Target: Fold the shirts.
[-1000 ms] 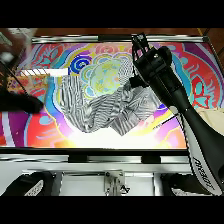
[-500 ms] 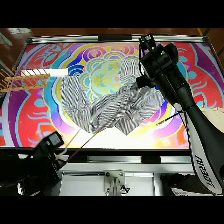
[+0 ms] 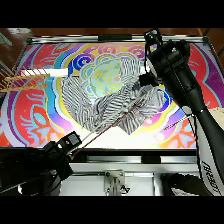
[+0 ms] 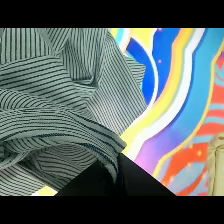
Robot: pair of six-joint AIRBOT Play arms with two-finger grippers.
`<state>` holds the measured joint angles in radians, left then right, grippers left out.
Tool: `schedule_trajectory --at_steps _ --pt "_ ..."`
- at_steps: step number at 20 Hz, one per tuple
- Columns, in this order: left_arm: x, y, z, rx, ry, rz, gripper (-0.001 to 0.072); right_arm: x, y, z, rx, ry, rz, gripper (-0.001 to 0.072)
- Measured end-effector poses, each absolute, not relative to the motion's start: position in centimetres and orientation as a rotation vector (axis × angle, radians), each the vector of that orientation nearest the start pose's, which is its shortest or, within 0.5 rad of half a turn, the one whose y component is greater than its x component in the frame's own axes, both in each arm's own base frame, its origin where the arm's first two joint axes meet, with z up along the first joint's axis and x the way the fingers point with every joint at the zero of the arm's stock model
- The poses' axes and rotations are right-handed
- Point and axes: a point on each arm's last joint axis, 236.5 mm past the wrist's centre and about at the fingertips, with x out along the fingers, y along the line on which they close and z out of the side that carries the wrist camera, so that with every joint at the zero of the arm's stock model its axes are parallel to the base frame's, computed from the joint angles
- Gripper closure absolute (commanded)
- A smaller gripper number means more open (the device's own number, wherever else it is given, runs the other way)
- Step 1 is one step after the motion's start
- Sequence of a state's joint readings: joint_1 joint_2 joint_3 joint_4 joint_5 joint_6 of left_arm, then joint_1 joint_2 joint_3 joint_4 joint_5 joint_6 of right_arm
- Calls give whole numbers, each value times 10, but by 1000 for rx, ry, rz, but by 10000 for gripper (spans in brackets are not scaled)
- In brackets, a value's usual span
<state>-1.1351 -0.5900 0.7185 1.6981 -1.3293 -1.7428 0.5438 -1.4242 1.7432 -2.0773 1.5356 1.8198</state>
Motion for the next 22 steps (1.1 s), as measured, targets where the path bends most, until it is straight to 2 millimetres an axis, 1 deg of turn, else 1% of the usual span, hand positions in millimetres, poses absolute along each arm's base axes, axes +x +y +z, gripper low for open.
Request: schedule_trajectory --at_steps 2,5,10,13,15,18,20,22 --pt "129 -192 39 615 1049 -772 651 410 118 159 -390 1042 -71 631" --pt "136 -201 35 598 1039 -757 651 406 120 161 -393 1048 -51 631" --pt "154 -213 27 547 1036 -713 651 399 119 176 -397 1019 -20 631" --pt "159 -222 20 537 1042 -723 651 395 122 184 -392 1003 10 631" --pt "158 -228 13 551 1055 -745 650 393 128 188 -398 990 42 631" --pt "157 -241 1 557 1070 -787 651 389 147 198 -447 936 114 631" --pt "161 -252 -2 520 1066 -797 650 383 160 209 -492 889 150 631" --pt "168 -262 -1 446 1054 -795 650 375 169 220 -521 851 172 631"
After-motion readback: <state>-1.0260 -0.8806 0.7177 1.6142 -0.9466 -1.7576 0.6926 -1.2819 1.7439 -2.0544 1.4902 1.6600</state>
